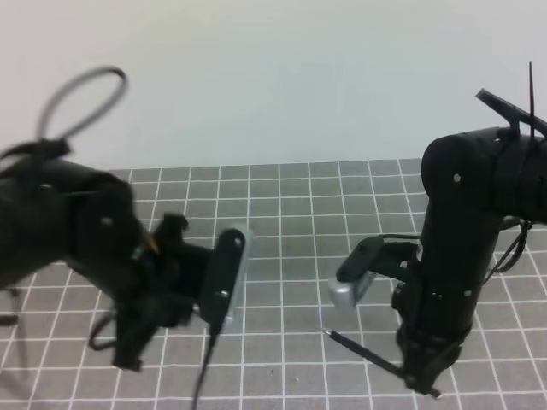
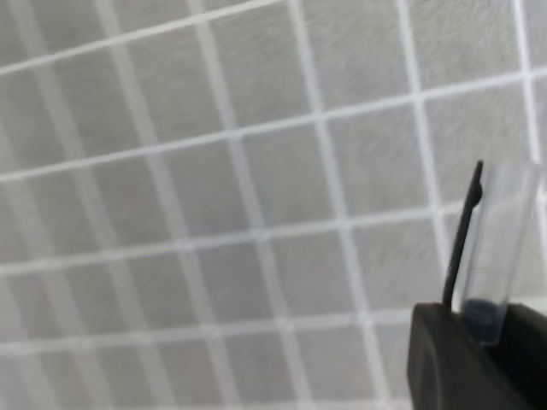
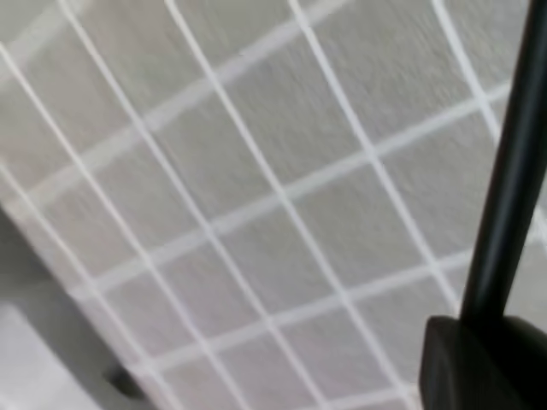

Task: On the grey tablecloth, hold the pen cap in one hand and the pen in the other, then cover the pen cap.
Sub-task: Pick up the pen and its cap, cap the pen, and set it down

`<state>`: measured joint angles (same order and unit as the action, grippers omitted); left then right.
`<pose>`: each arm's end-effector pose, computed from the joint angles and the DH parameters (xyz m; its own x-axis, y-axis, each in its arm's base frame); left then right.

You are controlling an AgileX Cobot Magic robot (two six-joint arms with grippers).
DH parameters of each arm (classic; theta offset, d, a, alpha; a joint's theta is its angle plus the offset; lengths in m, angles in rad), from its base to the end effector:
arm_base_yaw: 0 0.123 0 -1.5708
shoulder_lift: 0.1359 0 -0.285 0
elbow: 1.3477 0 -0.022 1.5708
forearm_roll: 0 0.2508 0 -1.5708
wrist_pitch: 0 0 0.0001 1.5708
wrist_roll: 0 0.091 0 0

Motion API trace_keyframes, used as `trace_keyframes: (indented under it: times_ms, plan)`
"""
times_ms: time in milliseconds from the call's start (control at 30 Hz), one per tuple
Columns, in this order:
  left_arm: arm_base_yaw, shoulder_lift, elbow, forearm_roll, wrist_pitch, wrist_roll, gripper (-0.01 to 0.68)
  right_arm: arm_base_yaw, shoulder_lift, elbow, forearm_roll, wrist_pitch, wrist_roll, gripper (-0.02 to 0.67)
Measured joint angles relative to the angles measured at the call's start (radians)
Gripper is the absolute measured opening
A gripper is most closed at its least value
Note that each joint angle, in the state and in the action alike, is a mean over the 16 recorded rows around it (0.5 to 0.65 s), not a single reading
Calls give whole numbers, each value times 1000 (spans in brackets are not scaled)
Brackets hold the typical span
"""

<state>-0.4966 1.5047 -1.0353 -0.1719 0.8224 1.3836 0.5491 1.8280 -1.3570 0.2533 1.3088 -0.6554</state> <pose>0.2527 -0.1499 0.2501 0.2436 0.9444 -0.2209 0.9348 -0.1679 0.3131 0.2784 0.1962 0.2250 -0.4368 -0.8987 -0.0392 -0.8722 0.4125 0.2629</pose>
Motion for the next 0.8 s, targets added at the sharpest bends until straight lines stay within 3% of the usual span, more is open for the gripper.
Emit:
trace_keyframes:
  times_ms: [467,800]
  plan:
    - [-1,-325,198,-125,-187,239,26,40,-134,104,247,0,22,-3]
    - [-37,-422,382,-245,-360,433,39,88,-166,142,400,-1,20,-3]
